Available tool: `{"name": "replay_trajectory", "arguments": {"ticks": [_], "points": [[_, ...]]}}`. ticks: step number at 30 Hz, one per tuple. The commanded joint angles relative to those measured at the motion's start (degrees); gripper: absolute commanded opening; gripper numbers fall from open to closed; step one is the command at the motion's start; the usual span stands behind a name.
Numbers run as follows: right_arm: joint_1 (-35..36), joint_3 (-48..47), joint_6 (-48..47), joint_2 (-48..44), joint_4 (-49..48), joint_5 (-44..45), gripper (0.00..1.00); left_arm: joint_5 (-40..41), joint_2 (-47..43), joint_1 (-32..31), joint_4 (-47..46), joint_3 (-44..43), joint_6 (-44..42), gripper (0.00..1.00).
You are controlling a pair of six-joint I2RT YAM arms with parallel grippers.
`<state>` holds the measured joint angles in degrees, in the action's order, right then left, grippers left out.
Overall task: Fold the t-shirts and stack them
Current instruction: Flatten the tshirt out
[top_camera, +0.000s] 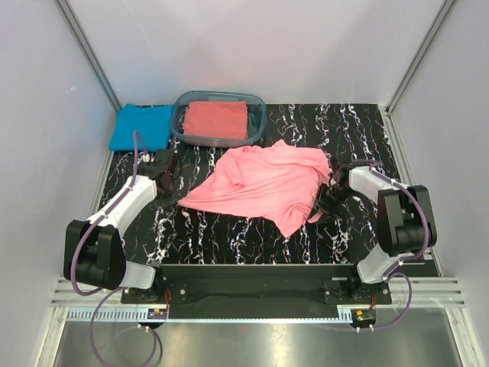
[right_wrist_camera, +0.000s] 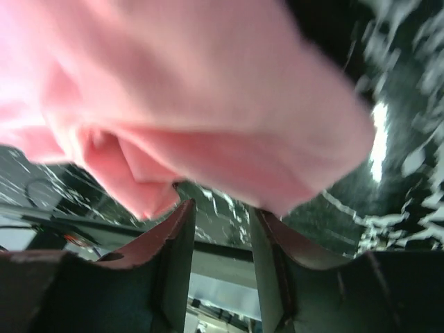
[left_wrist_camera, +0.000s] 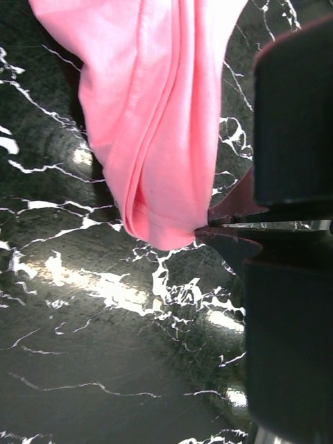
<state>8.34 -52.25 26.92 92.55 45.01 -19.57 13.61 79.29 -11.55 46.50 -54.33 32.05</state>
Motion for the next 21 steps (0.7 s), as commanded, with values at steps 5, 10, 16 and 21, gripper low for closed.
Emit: {"name": "replay_trajectory", "arguments": {"ticks": [5, 10, 16, 21], "points": [[-3.15, -14.53, -3.97, 10.97, 0.07, 4.81, 0.46, -3.23, -4.14, 0.21, 0.26, 2.55, 3.1, 0.0], [-4.03, -27.89, -4.33, 18.45, 4.73, 10.25, 0.48, -2.97, -7.21, 0.3, 1.05, 5.63, 4.42, 0.0], [-3.94, -27.31, -4.24, 11.53, 8.86, 10.08, 0.64, -3.06, -7.92, 0.21, 1.05, 6.08, 3.98, 0.0], [-3.94, -11.93, -2.4, -3.57, 7.81, 11.04, 0.63, -3.93, -6.87, 0.3, 0.35, 5.9, 4.07, 0.0]]}}
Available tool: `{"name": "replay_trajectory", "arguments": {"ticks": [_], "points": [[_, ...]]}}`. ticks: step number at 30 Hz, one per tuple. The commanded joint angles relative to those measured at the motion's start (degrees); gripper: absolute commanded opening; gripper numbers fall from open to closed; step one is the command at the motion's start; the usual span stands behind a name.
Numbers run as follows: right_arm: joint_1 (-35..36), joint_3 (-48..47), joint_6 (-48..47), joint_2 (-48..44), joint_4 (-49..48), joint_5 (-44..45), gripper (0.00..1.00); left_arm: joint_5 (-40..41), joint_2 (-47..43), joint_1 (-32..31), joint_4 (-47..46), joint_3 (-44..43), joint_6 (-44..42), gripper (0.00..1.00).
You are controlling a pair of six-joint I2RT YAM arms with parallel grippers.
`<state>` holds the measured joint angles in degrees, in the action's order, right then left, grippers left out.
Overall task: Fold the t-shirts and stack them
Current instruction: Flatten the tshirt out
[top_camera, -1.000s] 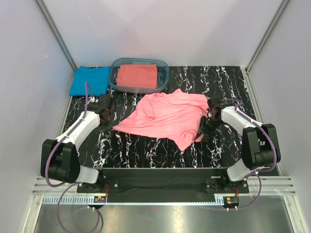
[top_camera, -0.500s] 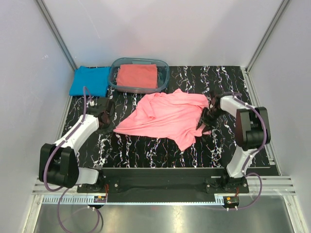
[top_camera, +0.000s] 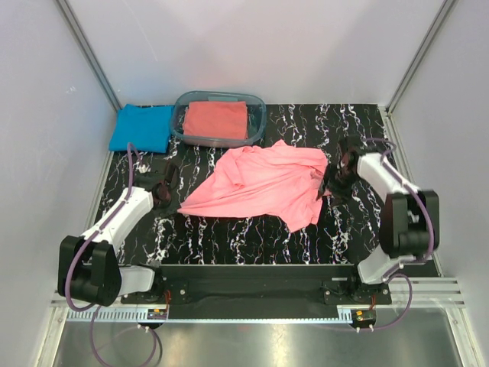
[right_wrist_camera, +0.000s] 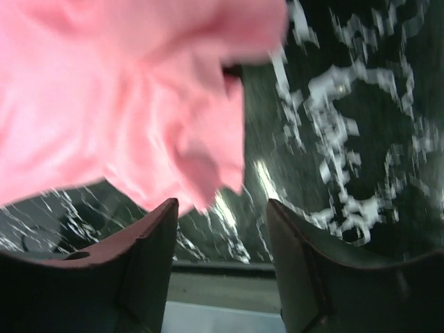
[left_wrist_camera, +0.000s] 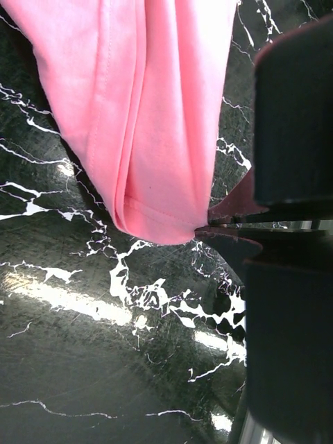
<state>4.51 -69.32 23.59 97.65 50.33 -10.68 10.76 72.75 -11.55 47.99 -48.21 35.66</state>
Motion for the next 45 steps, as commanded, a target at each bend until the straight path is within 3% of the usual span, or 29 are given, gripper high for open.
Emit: {"name": "replay_trajectory", "arguments": {"ticks": [1, 3, 5, 15, 26, 29, 33, 37, 45], "points": [[-0.12, 6.9, 1.27, -9.83, 1.97, 2.06, 0.6, -1.27, -0.15, 0.3, -1.23, -0.22, 0.38, 0.0], [-0.12, 11.39, 2.42, -10.98, -0.39, 0.41, 0.47, -1.19, 0.02, 0.3, -1.05, -0.4, -0.06, 0.0], [-0.12, 14.02, 4.25, -10.55, -1.98, -0.83, 0.41, -1.27, 0.02, 0.3, -0.79, -0.75, -0.41, 0.0], [-0.12, 20.27, 9.98, -6.86, -12.35, -6.11, 0.38, -1.89, 0.46, 0.3, -0.61, -2.15, -1.38, 0.0], [-0.12, 20.28, 9.63, -1.76, -16.13, -6.11, 0.33, -2.33, 0.2, 0.21, -1.67, -0.75, -2.0, 0.0], [-0.12, 20.1, 9.71, 0.09, -16.4, -6.81, 0.24, -2.5, 0.11, 0.21, -1.84, -0.75, -2.0, 0.0], [-0.12, 19.75, 10.24, -0.87, -15.18, -5.15, 0.03, -2.15, -0.42, 0.3, -1.49, -1.71, -2.09, 0.0], [-0.12, 14.75, 8.84, -5.0, -8.77, -1.02, 0.0, -1.71, -1.47, 0.21, -0.79, -3.82, -2.61, 0.0], [-2.83, -12.04, 5.06, -11.6, 7.14, 12.07, 0.0, 1.71, -5.6, 0.3, 1.76, -11.64, -4.1, 0.0]]}}
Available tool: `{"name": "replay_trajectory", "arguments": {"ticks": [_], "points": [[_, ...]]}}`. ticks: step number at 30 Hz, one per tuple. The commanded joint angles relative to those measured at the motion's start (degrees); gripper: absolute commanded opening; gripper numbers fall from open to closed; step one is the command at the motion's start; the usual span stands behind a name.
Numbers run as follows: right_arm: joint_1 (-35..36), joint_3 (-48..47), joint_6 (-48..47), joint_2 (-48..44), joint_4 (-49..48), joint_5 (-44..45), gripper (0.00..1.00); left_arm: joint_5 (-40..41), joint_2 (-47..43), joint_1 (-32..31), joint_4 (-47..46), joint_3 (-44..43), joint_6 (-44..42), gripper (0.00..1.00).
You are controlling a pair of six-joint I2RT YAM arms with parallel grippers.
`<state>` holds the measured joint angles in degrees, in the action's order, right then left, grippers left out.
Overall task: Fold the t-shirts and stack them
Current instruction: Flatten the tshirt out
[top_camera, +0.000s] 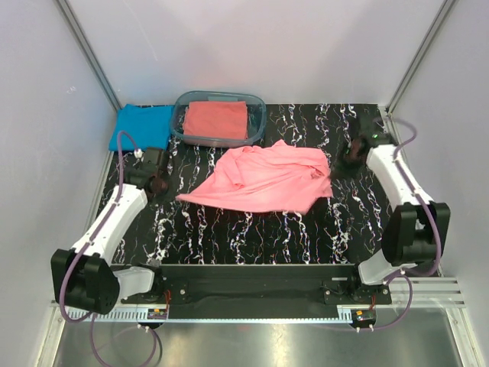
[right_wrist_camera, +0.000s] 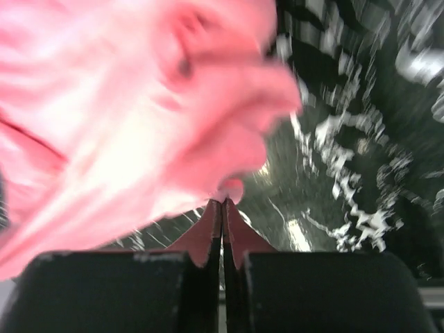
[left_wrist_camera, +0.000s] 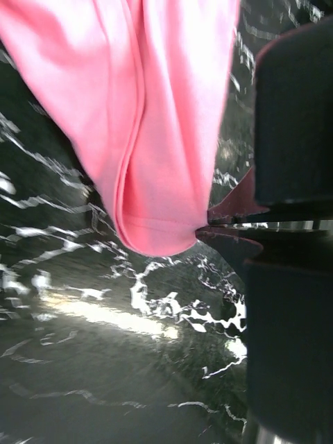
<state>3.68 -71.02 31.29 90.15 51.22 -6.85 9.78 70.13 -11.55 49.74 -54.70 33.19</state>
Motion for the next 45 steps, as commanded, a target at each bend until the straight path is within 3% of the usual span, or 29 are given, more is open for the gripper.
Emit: {"name": "replay_trajectory", "arguments": {"ticks": [1, 10, 14, 20, 25, 29, 38, 45], "points": [[-2.71, -13.49, -2.98, -3.84, 7.48, 8.87, 0.0, 3.31, -3.07, 0.21, 0.1, -6.46, -1.9, 0.0], [-9.92, -61.96, -1.76, 1.87, 22.5, 5.27, 0.0, 7.18, -4.73, 0.3, 6.42, -24.12, -1.73, 0.0], [-10.36, -75.91, -1.14, 1.01, 25.42, 4.39, 0.0, 5.87, -6.49, 0.3, 10.02, -30.72, -0.76, 0.0], [-10.36, -72.77, -0.79, -8.75, 17.88, 4.83, 0.0, 0.95, -10.53, 0.3, 11.7, -36.7, -0.23, 0.0], [-10.36, -69.25, -2.19, -12.45, 12.94, 5.18, 0.0, -1.08, -10.98, 0.3, 11.88, -36.01, 1.52, 0.0], [-10.36, -70.92, -2.2, -8.6, 10.06, 5.35, 0.0, 2.16, -8.35, 0.3, 9.77, -38.72, 1.88, 0.0], [-10.36, -74.26, 0.09, 0.63, -1.19, 5.97, 0.0, 5.6, 5.89, 2.84, 0.02, -57.79, -5.94, 0.0], [-10.45, -82.85, 0.79, 8.28, -7.89, 5.71, 0.0, 1.39, 20.3, 8.11, -0.69, -75.79, -5.07, 0.0]]}}
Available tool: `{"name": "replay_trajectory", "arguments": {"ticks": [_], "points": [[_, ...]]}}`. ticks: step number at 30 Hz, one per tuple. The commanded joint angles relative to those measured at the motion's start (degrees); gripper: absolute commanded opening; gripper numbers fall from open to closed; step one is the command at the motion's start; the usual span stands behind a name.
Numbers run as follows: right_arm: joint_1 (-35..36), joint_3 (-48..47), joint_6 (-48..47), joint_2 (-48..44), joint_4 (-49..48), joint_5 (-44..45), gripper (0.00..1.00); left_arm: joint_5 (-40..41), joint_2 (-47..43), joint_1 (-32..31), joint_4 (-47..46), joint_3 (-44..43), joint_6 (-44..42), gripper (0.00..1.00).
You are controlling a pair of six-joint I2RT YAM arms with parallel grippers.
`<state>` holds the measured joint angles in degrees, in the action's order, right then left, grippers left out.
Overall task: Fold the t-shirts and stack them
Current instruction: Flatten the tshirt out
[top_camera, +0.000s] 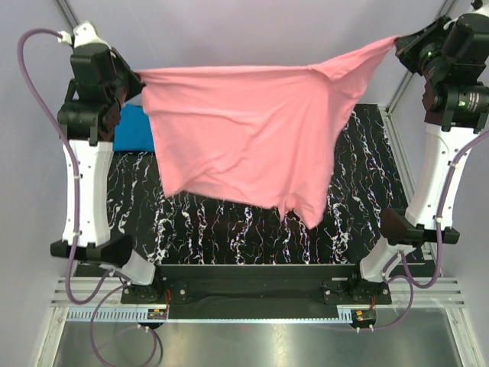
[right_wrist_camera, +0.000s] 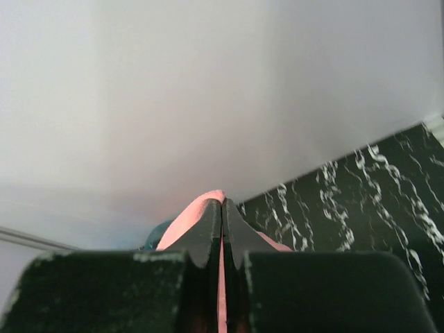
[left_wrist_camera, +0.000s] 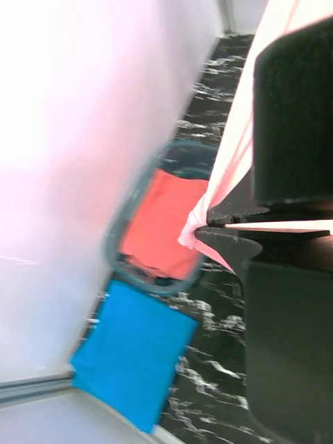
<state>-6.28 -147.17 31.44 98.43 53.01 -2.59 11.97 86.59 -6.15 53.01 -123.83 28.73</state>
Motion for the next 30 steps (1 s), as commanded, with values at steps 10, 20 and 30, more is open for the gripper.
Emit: {"name": "replay_trajectory", "arguments": {"ticks": [10, 20, 30], "points": [[-1.71, -4.62, -1.2, -3.94, -11.36, 2.24, 0.0, -13.72, 4.3, 7.73, -8.36, -8.28, 2.38, 0.0], [-1.72, 6.63, -6.13, -19.06, -7.84, 5.84, 0.0, -14.25, -15.29, 7.73, -8.98, 12.03, 2.03, 0.0], [-1.63, 5.93, -7.36, -26.1, -6.43, 8.04, 0.0, -12.14, -24.97, 7.47, -4.85, 13.71, 1.85, 0.0]]}}
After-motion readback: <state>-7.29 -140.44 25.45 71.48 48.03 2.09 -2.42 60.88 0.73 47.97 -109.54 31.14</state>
